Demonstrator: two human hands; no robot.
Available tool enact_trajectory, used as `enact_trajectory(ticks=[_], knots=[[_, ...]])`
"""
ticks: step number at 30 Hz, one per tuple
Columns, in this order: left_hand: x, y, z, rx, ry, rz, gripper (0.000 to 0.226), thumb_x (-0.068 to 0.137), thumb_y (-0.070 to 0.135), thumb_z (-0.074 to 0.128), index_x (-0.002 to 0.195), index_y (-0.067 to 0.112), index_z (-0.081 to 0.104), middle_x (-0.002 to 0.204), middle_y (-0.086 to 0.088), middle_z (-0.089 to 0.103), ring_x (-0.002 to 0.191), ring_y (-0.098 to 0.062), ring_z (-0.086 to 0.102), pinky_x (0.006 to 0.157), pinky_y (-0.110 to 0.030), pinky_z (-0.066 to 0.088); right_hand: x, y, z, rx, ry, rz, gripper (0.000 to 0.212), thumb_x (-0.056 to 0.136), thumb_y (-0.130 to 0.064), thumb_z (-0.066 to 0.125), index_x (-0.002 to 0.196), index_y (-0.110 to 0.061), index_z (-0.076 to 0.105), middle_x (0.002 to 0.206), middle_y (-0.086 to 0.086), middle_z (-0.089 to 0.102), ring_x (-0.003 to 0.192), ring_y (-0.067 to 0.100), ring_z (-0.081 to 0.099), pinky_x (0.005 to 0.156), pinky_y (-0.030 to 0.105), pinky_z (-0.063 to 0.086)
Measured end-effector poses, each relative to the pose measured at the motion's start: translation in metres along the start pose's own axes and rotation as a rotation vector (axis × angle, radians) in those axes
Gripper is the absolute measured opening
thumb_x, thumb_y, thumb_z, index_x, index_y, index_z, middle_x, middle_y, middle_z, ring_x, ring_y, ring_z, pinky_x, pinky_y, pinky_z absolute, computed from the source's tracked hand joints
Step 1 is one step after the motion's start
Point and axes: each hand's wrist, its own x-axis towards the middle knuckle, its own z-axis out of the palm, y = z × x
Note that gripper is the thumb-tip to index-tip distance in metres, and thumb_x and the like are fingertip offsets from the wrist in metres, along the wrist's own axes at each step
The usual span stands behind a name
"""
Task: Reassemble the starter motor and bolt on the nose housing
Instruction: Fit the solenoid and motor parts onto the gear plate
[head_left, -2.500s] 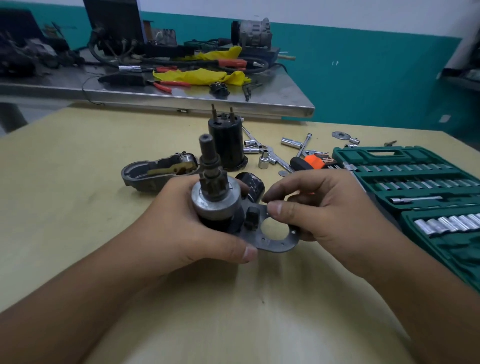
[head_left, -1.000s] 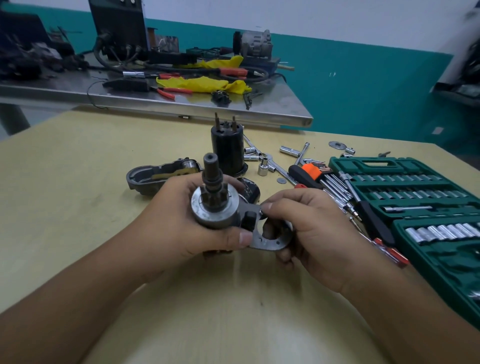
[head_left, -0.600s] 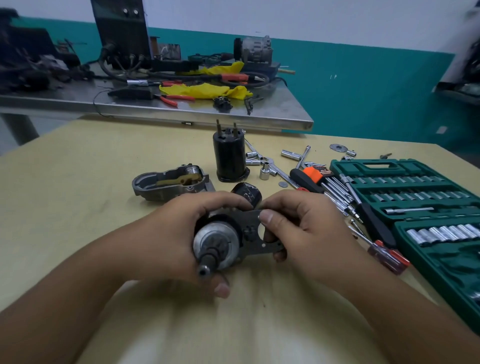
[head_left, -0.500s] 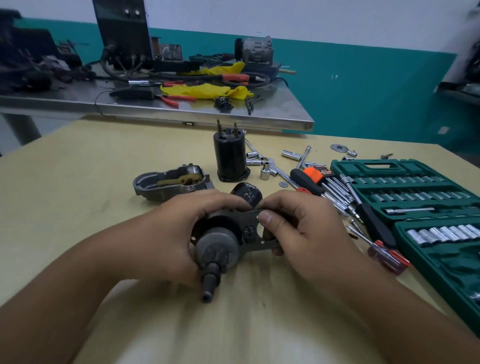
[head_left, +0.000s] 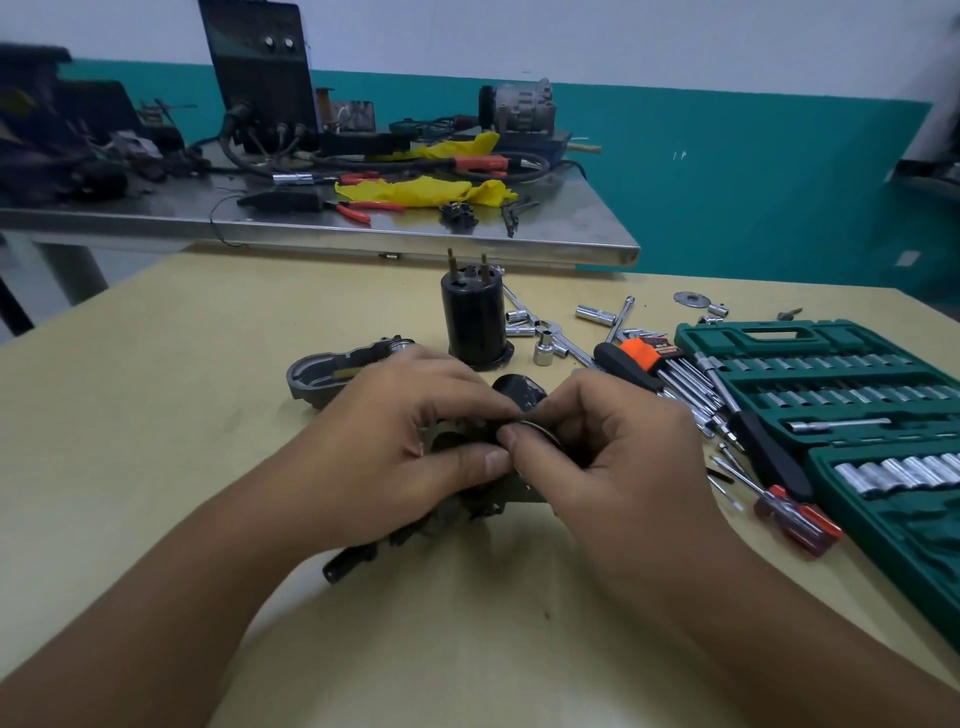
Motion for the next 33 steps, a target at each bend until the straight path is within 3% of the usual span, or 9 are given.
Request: enact_trajectory(ticks=[4, 10, 12, 15, 19, 22, 28, 31, 33], knots=[[0.001, -0.01, -0.008, -0.011, 0.024, 0.078, 0.022, 0.081, 0.025, 0.079, 0.102, 0.02, 0.082, 0.091, 0.012, 0.075, 0.09, -0.011, 0.069, 0.076, -0.039, 0.057, -0.004, -0.003, 0.005, 0.1, -0.036, 0.018, 0.018, 0.083, -0.014, 0.076, 0.073, -0.02, 0.063, 0.056, -0.005, 0.059, 0.046, 0.005, 0.051, 0.047, 0.015, 0.039], [0.002, -0.017, -0.013, 0.013, 0.012, 0.145, 0.01, 0.082, 0.027, 0.079, 0.092, 0.027, 0.078, 0.086, 0.015, 0.073, 0.086, -0.013, 0.062, 0.071, -0.036, 0.053, -0.008, -0.008, 0.012, 0.184, -0.114, 0.12, 0.021, 0.088, -0.04, 0.067, 0.078, -0.022, 0.064, 0.065, 0.002, 0.064, 0.056, 0.021, 0.063, 0.051, 0.043, 0.055], [0.001, -0.018, -0.014, 0.045, 0.012, 0.133, 0.006, 0.083, 0.023, 0.078, 0.088, 0.021, 0.079, 0.085, 0.013, 0.073, 0.085, -0.013, 0.06, 0.07, -0.039, 0.053, -0.01, -0.009, 0.01, 0.283, -0.14, 0.209, 0.031, 0.093, -0.046, 0.061, 0.076, -0.021, 0.066, 0.066, 0.006, 0.066, 0.048, 0.017, 0.06, 0.046, 0.037, 0.051], [-0.003, -0.021, -0.016, 0.085, 0.01, 0.105, 0.009, 0.084, 0.018, 0.074, 0.092, 0.018, 0.078, 0.087, 0.011, 0.072, 0.088, -0.015, 0.061, 0.07, -0.045, 0.054, -0.01, -0.012, 0.008, 0.437, -0.176, 0.294, 0.033, 0.1, -0.038, 0.055, 0.081, -0.016, 0.07, 0.07, 0.011, 0.068, 0.043, 0.019, 0.057, 0.044, 0.031, 0.05], [-0.006, -0.021, -0.015, 0.101, 0.077, 0.073, 0.013, 0.086, 0.011, 0.07, 0.099, 0.012, 0.075, 0.093, 0.004, 0.071, 0.088, -0.019, 0.065, 0.074, -0.041, 0.055, -0.007, -0.011, 0.017, 0.656, -0.197, 0.472, 0.02, 0.096, -0.012, 0.059, 0.096, -0.024, 0.075, 0.078, 0.006, 0.069, 0.046, 0.025, 0.061, 0.051, 0.042, 0.058], [-0.006, -0.016, -0.009, 0.095, 0.171, -0.013, 0.019, 0.085, 0.008, 0.08, 0.094, 0.022, 0.071, 0.088, 0.005, 0.068, 0.083, -0.008, 0.063, 0.073, -0.025, 0.051, -0.007, -0.008, 0.023, 0.568, -0.194, 0.487, 0.032, 0.1, -0.004, 0.06, 0.102, -0.032, 0.076, 0.079, -0.003, 0.069, 0.044, 0.028, 0.063, 0.051, 0.043, 0.059], [-0.006, -0.003, -0.002, -0.056, 0.196, -0.246, 0.033, 0.088, 0.004, 0.078, 0.074, 0.034, 0.074, 0.067, 0.011, 0.071, 0.066, 0.0, 0.066, 0.06, -0.013, 0.049, -0.004, -0.003, 0.025, 0.351, -0.125, 0.434, 0.019, 0.099, -0.013, 0.065, 0.087, -0.027, 0.072, 0.069, -0.001, 0.07, 0.04, 0.026, 0.064, 0.046, 0.05, 0.059], [-0.004, 0.006, -0.004, -0.229, 0.172, -0.437, 0.024, 0.094, 0.014, 0.073, 0.075, 0.023, 0.082, 0.071, -0.002, 0.075, 0.061, -0.009, 0.068, 0.06, -0.031, 0.055, -0.003, -0.002, 0.028, 0.233, -0.093, 0.372, 0.017, 0.099, -0.015, 0.065, 0.086, -0.025, 0.07, 0.07, -0.003, 0.07, 0.042, 0.023, 0.065, 0.044, 0.047, 0.058], [-0.003, 0.014, -0.009, -0.421, 0.168, -0.55, 0.029, 0.09, 0.038, 0.069, 0.082, 0.013, 0.082, 0.072, -0.017, 0.073, 0.06, -0.019, 0.065, 0.061, -0.042, 0.05, -0.002, -0.001, 0.031, 0.107, -0.059, 0.271, 0.014, 0.096, -0.018, 0.064, 0.084, -0.023, 0.07, 0.07, -0.004, 0.069, 0.052, 0.024, 0.067, 0.052, 0.048, 0.058]])
